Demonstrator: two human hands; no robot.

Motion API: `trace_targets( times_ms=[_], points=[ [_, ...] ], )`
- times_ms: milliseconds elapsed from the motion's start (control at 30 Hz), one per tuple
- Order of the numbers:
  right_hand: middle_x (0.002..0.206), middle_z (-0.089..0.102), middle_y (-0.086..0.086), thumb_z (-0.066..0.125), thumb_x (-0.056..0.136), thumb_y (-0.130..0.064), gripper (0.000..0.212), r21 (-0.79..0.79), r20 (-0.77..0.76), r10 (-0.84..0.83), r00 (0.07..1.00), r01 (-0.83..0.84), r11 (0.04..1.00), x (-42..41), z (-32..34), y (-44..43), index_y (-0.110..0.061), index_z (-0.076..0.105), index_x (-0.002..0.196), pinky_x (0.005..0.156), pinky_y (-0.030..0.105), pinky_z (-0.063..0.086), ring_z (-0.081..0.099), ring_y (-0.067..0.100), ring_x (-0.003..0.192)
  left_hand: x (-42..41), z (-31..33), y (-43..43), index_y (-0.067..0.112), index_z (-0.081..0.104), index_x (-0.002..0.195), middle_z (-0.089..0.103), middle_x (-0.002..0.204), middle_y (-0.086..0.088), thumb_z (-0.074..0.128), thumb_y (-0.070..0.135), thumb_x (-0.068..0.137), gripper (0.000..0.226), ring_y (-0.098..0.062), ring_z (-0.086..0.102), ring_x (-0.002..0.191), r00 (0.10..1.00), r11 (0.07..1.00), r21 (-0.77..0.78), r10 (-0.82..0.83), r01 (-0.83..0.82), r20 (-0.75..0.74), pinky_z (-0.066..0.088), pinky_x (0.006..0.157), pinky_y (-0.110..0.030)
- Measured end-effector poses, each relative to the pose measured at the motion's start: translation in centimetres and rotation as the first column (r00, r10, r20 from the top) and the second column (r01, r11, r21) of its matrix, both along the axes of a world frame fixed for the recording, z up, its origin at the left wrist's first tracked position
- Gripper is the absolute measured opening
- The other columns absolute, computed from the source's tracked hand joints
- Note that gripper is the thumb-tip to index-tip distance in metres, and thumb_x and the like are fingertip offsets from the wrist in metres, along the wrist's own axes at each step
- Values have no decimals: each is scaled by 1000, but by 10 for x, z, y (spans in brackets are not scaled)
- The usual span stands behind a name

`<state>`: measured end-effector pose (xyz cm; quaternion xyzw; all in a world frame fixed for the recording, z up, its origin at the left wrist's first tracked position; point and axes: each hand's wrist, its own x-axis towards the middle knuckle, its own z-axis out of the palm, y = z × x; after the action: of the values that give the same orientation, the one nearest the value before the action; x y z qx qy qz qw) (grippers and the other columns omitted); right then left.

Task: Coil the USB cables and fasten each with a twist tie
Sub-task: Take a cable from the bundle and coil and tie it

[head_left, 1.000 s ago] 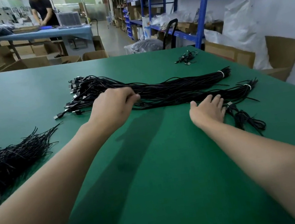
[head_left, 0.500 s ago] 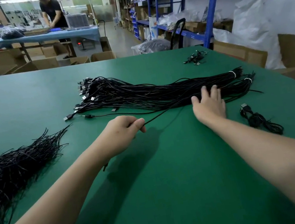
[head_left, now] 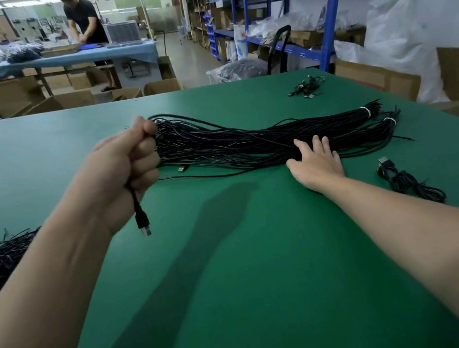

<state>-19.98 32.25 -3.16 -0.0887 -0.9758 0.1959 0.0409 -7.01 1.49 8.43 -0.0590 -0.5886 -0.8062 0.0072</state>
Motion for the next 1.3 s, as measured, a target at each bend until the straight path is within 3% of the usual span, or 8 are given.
trace_targets(
  times_ms=[267,400,533,667,867,1000,1200,1300],
  points=[
    [169,-5,9,51,100,-42,78,20,-120,7,993,-4,1000,14,6,-2,-21,9,161,126,45,5,-7,24,156,42,28,-1,24,52,88,35,57,11,37,34,108,27,-4,31,45,996,935,354,52,-22,-77,33,50,-12],
    [142,51,9,55,100,-23,36,-106,-453,172,875,-245,964,60,33,-39,-12,57,134,112,41,37,49,24,132,60,38,12,23,54,95,67,76,13,38,32,108,22,-2,64,71,980,986,152,92,-66,-176,53,84,-24],
    [91,76,8,37,107,-48,52,-746,-293,530,796,-537,394,142,83,-107,-12,73,97,75,29,54,72,21,86,75,37,36,17,53,100,78,108,-1,41,24,107,16,-14,70,112,956,986,-147,40,-85,-291,44,101,-40],
    [92,73,14,36,106,-50,54,-921,-322,721,614,-381,-88,189,127,-127,-7,68,111,80,39,58,71,27,85,83,42,48,12,51,100,78,107,-1,50,21,105,11,-20,75,100,956,957,-266,35,-116,-291,61,78,-35],
    [66,52,0,46,106,-24,12,-949,-245,731,636,-311,-48,200,154,-112,-14,51,107,56,24,45,48,13,59,84,41,39,-1,62,95,72,70,5,63,27,95,27,-5,63,65,949,877,-454,8,-158,-314,49,64,-15],
    [60,32,-6,44,106,-28,19,-985,-153,740,655,-159,-63,199,144,-112,-14,52,96,49,21,20,26,8,54,77,37,29,8,73,93,77,90,-6,61,31,96,25,-8,66,76,958,833,-532,-10,-151,-287,51,72,-15],
    [60,25,-7,42,107,-25,32,-991,-113,691,714,-36,-125,195,138,-112,-10,59,84,44,19,16,20,7,53,70,41,6,27,64,125,67,121,13,64,19,97,29,-4,60,111,776,313,-750,-58,-583,-628,47,91,-21],
    [61,23,-7,42,106,-27,32,-991,-105,715,691,-10,-136,197,138,-111,-12,59,83,45,19,15,19,7,53,69,36,11,27,64,133,62,136,11,62,14,96,39,-6,54,127,757,272,-793,-247,-545,-605,41,106,-27]
  ],
)
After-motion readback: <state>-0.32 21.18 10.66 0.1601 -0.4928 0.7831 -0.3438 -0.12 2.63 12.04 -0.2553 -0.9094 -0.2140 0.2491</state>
